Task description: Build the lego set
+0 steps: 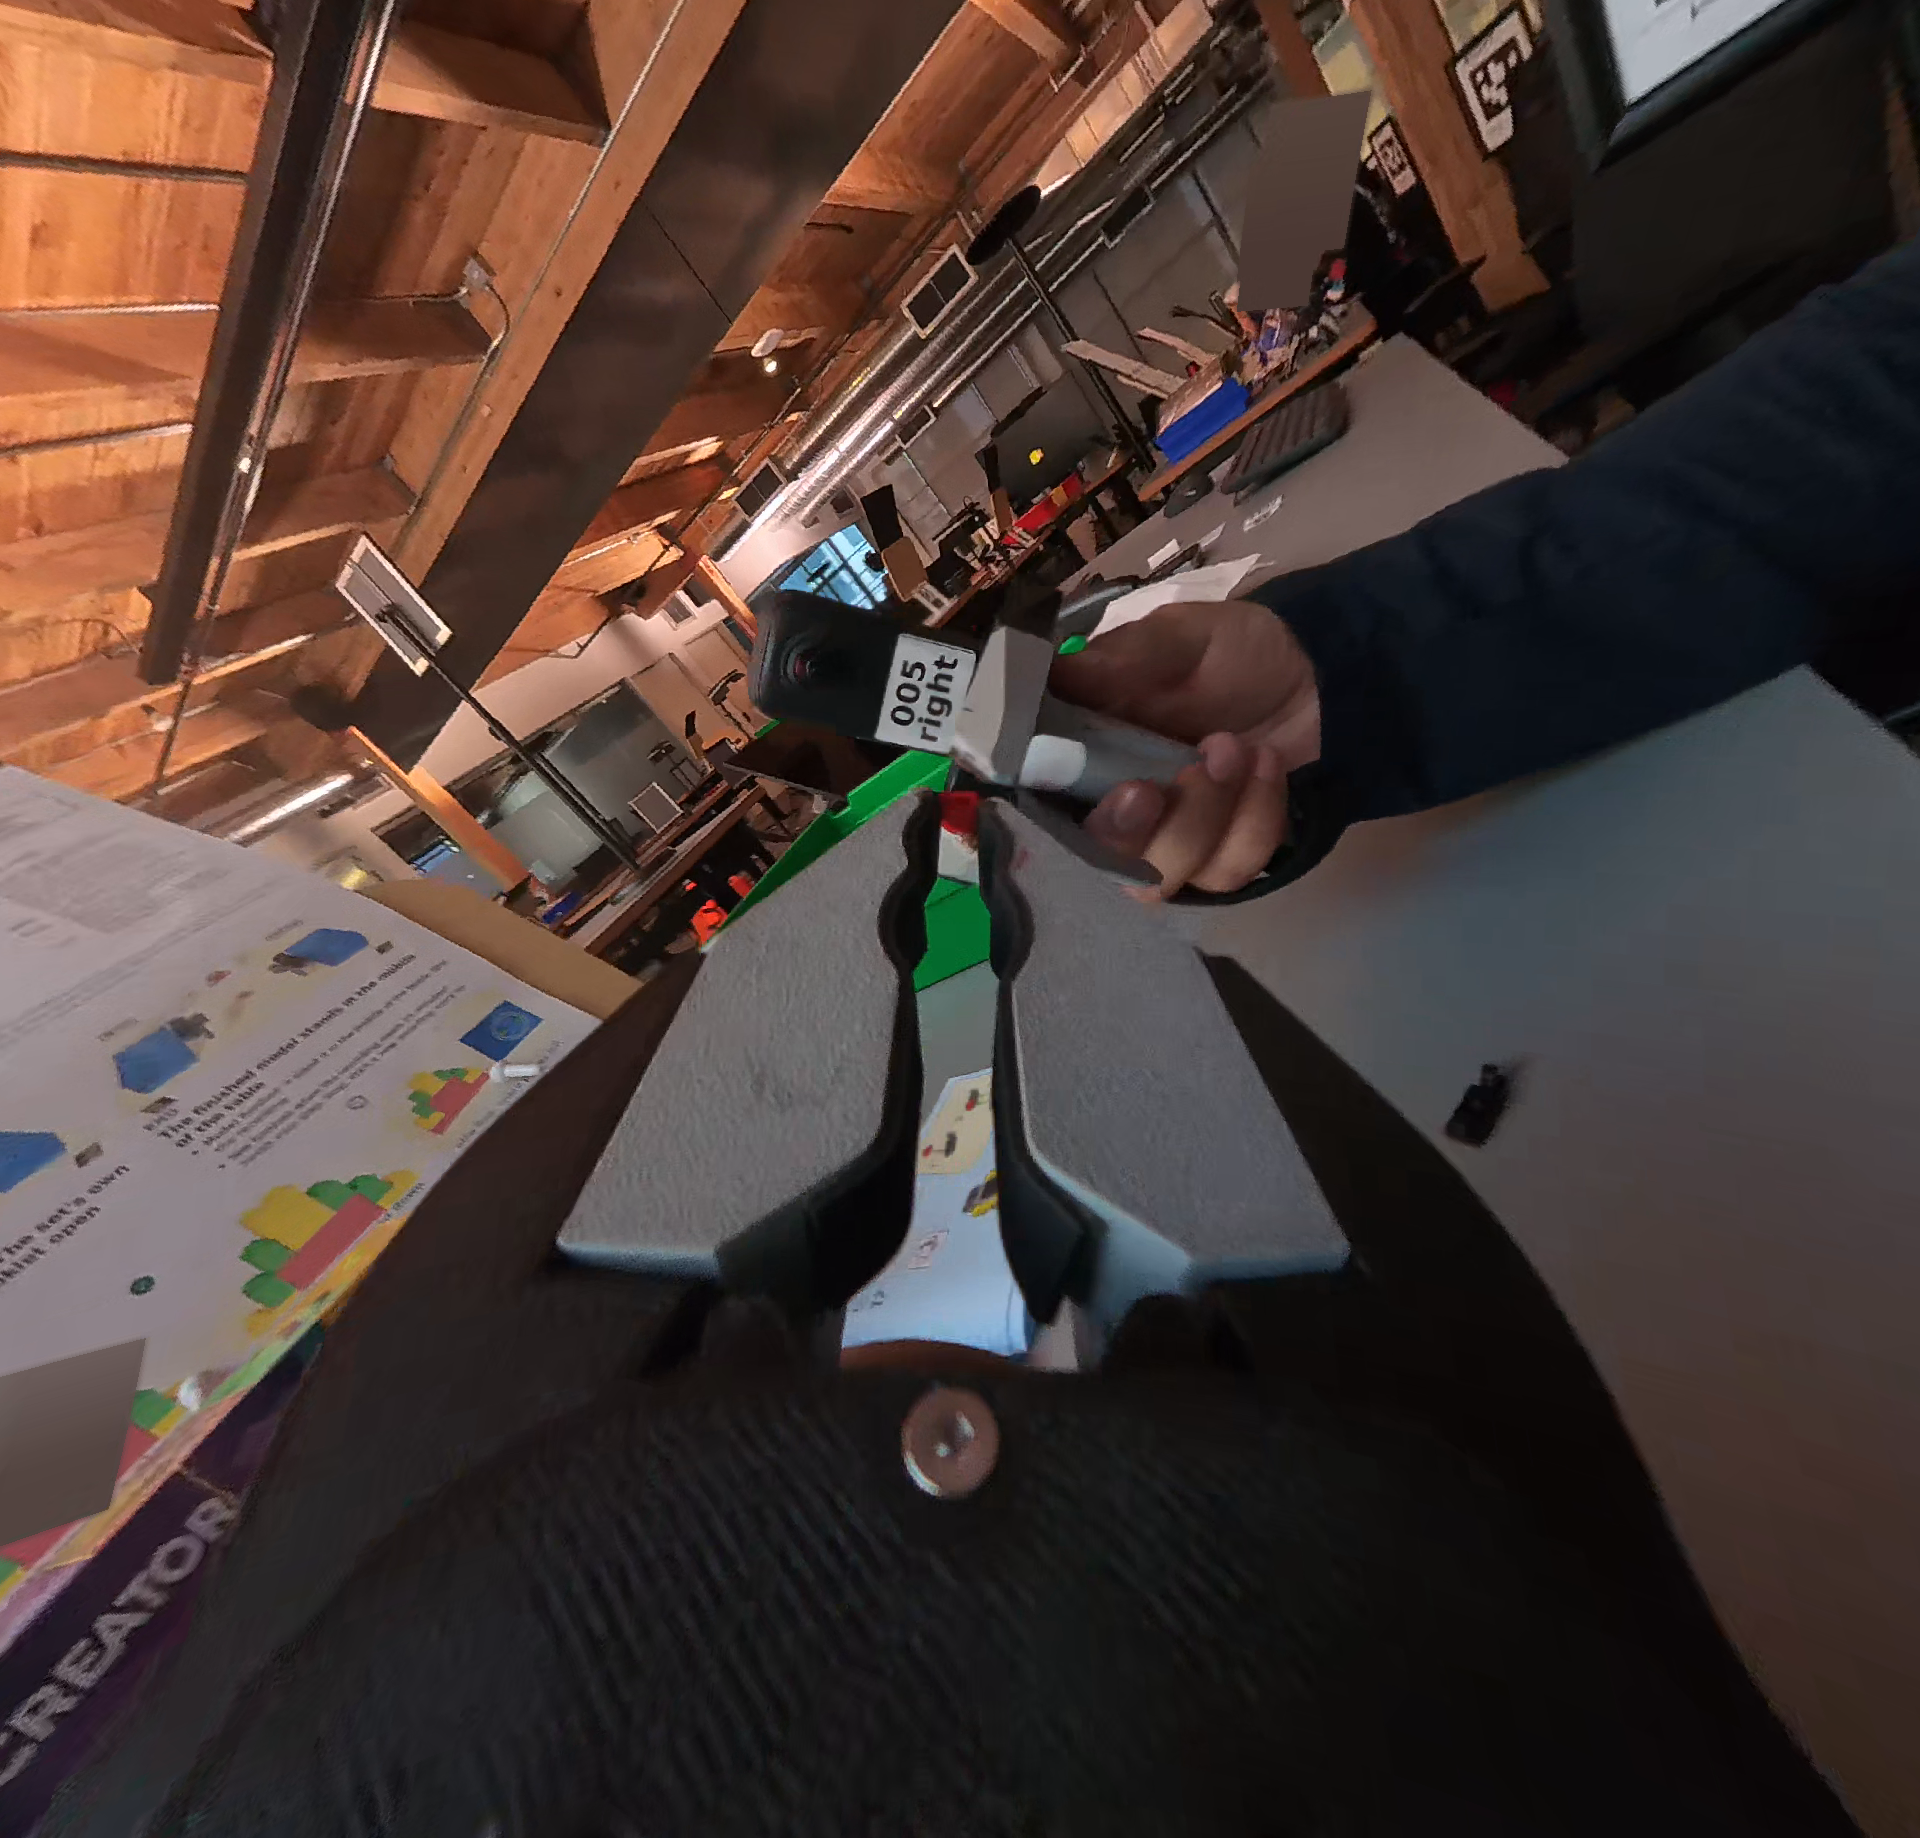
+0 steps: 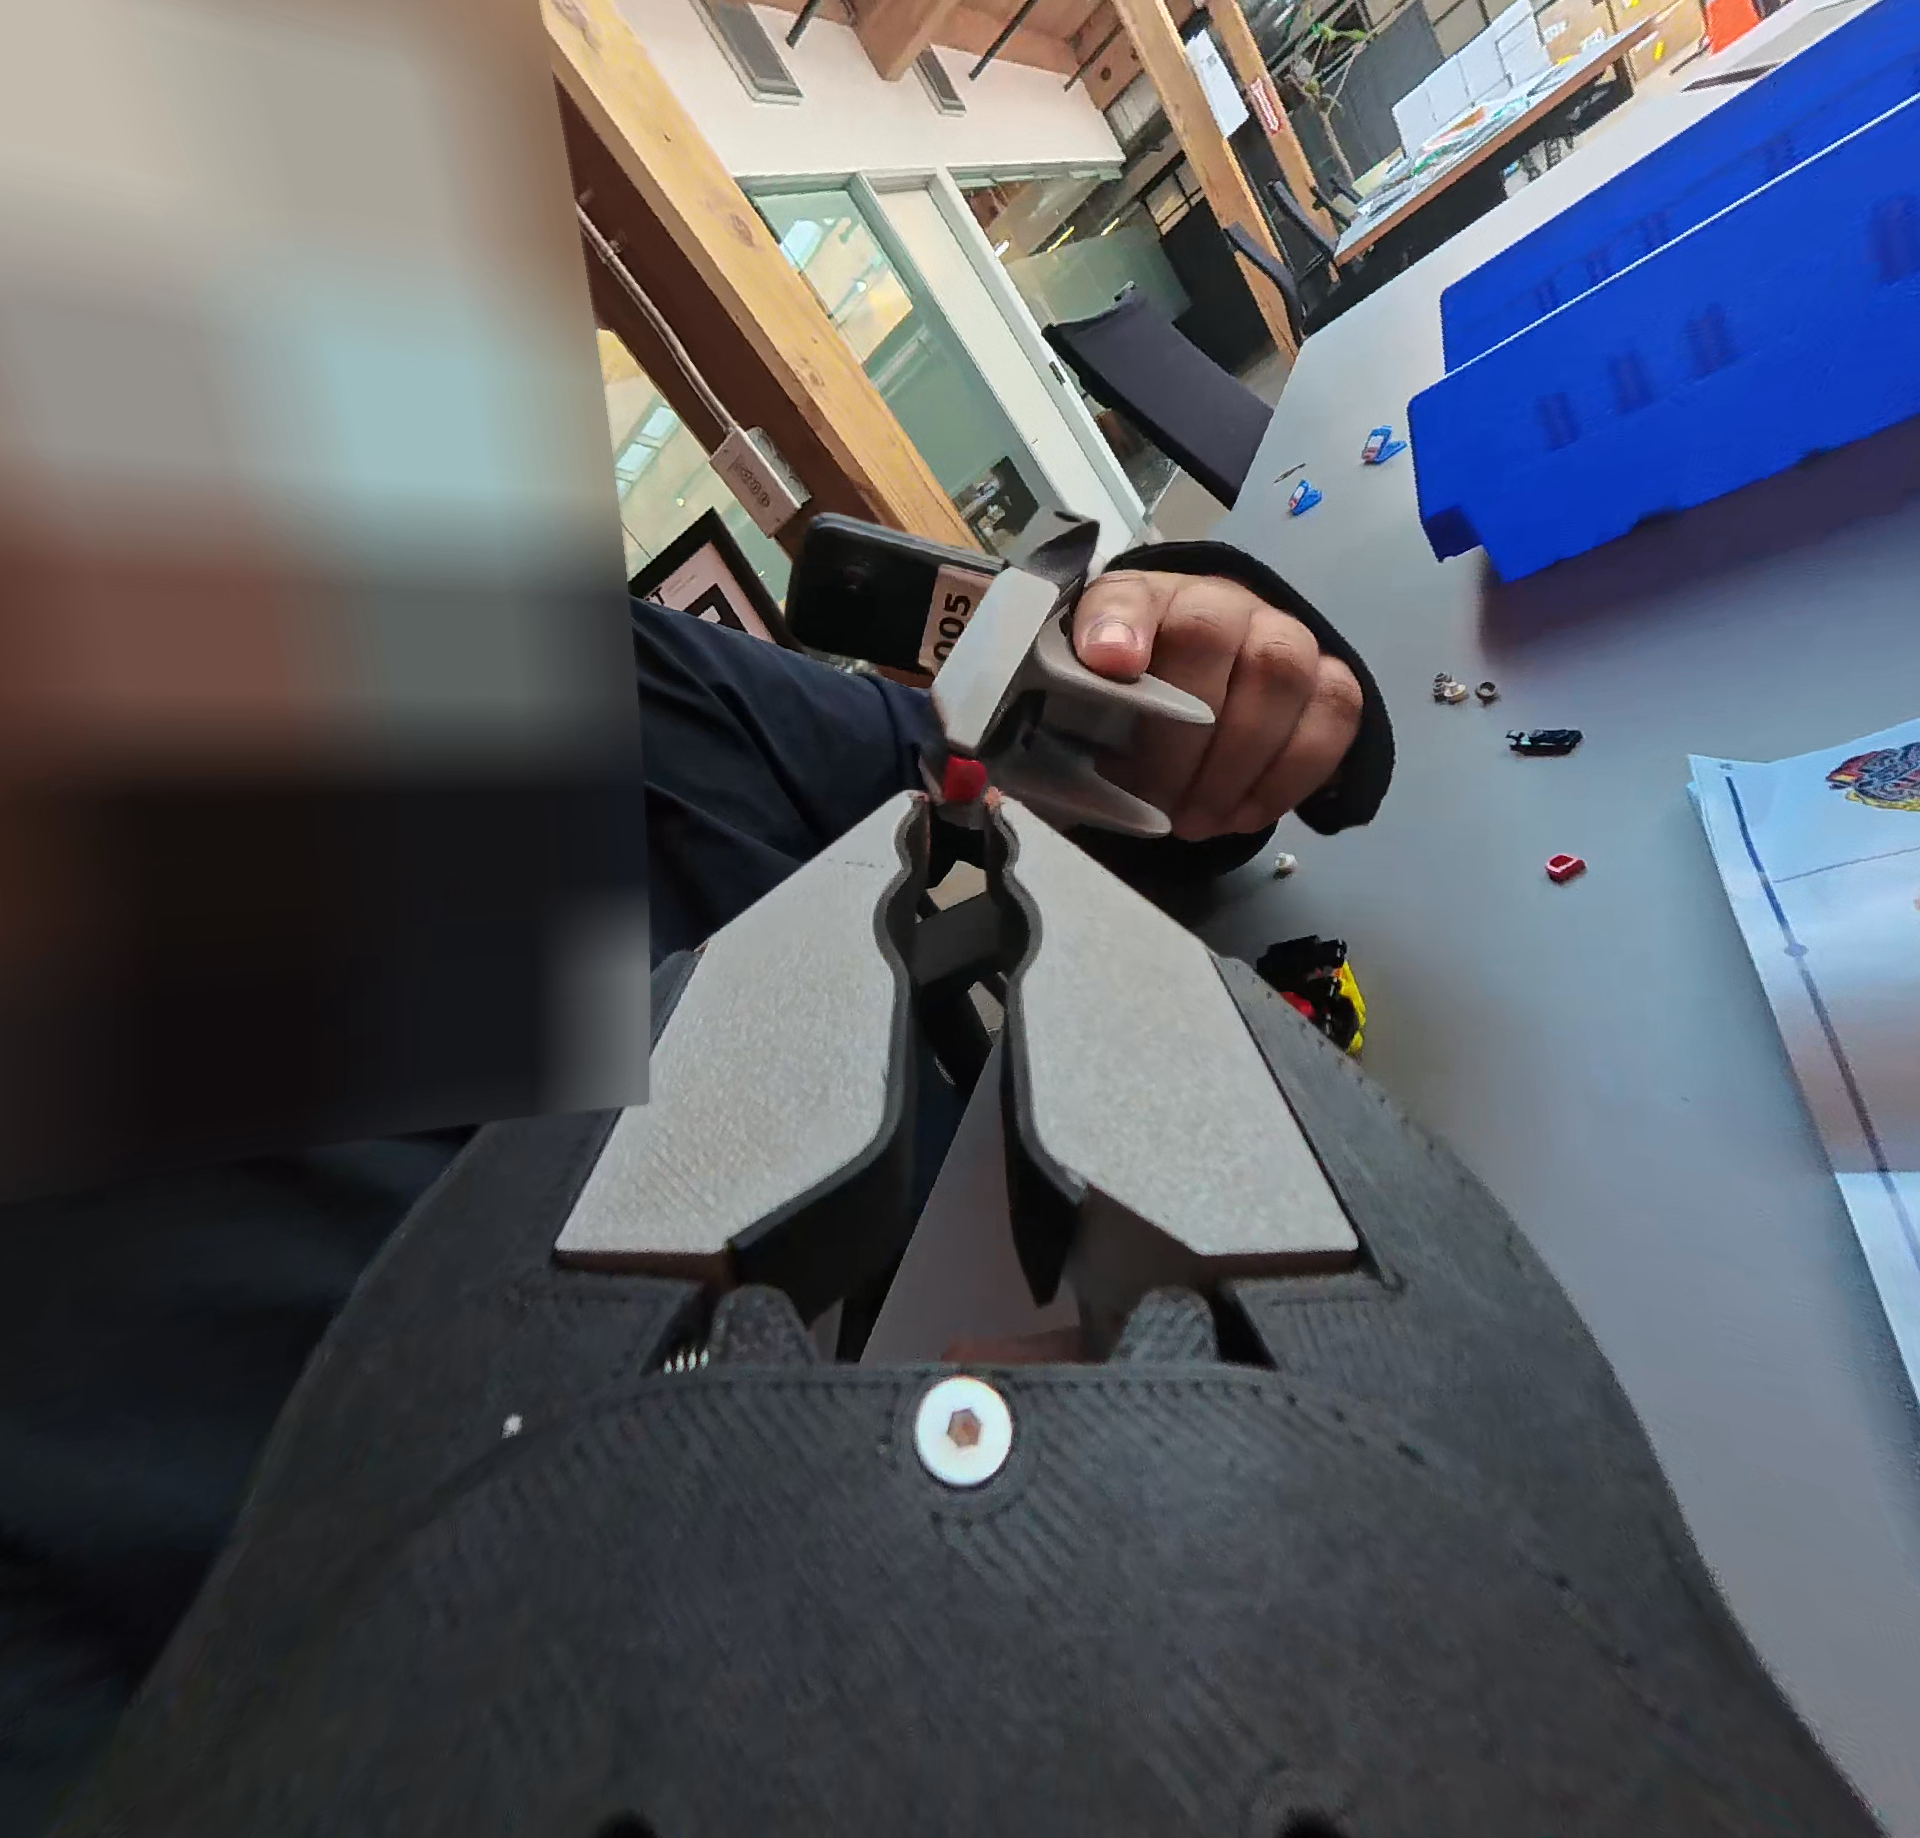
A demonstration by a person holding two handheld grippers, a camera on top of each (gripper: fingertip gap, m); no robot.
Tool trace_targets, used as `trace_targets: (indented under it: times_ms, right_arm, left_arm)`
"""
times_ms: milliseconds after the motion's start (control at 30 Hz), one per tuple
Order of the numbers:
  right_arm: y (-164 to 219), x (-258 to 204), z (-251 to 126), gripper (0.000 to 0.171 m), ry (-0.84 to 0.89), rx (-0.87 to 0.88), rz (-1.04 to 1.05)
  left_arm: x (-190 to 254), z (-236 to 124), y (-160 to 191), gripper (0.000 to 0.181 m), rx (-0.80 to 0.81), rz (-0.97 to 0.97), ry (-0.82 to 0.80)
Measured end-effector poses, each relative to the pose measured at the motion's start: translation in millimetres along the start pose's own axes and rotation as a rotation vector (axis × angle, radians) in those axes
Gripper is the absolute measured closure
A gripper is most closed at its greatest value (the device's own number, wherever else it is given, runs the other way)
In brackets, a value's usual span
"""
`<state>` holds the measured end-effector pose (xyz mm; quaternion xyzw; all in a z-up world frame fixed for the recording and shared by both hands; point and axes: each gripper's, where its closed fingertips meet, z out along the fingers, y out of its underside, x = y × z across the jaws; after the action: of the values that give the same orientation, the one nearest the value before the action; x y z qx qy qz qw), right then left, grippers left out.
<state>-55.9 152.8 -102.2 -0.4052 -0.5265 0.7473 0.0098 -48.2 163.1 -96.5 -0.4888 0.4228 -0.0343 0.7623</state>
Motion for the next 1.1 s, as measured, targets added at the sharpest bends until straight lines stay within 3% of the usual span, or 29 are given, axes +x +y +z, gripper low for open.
trace_targets:
  times_ms: [33,200,467,733,933,1000,1100]
  right_arm:
    - [0,-1,0,0.165,-0.006,0.001,0.001]
    - [1,2,-1,0.167,0.007,-0.006,0.001]
    - [1,7,-2,0.169,0.067,-0.012,-0.059]
    - [-3,12,-7,0.168,0.245,-0.054,-0.311]
    - [-1,0,-7,0.168,0.260,-0.097,-0.490]
    - [1,-2,-8,0.169,0.287,-0.121,-0.580]
    - [2,-5,-10,0.168,0.380,-0.165,-0.808]
  left_arm:
    - [1,0,0,0.176,-0.009,0.042,-0.004]
    - [6,0,3,0.177,-0.050,0.201,0.001]
    - [6,1,8,0.177,-0.058,0.137,-0.014]
    - [3,0,9,0.179,-0.073,0.151,-0.044]
    - [7,0,10,0.168,-0.103,0.290,-0.067]
    - [11,0,7,0.170,-0.092,0.216,-0.042]
    - [18,1,5,0.175,-0.053,-0.220,0.131]
